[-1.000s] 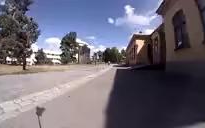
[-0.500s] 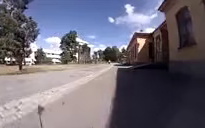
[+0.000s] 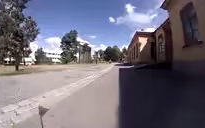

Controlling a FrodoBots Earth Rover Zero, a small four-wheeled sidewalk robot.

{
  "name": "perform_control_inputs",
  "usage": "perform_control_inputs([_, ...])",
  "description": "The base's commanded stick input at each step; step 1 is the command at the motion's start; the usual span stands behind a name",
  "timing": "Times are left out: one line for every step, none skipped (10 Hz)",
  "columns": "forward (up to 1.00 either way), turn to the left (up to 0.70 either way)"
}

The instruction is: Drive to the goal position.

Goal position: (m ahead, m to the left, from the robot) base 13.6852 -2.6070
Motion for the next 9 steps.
perform_control_inputs([0.85, 0.0])
perform_control_inputs([0.85, 0.0])
perform_control_inputs([0.85, -0.19])
perform_control_inputs([0.85, -0.3])
perform_control_inputs([0.85, -0.34])
perform_control_inputs([0.85, -0.34])
perform_control_inputs([0.85, -0.34])
perform_control_inputs([0.85, -0.2])
perform_control_inputs([0.85, -0.05])
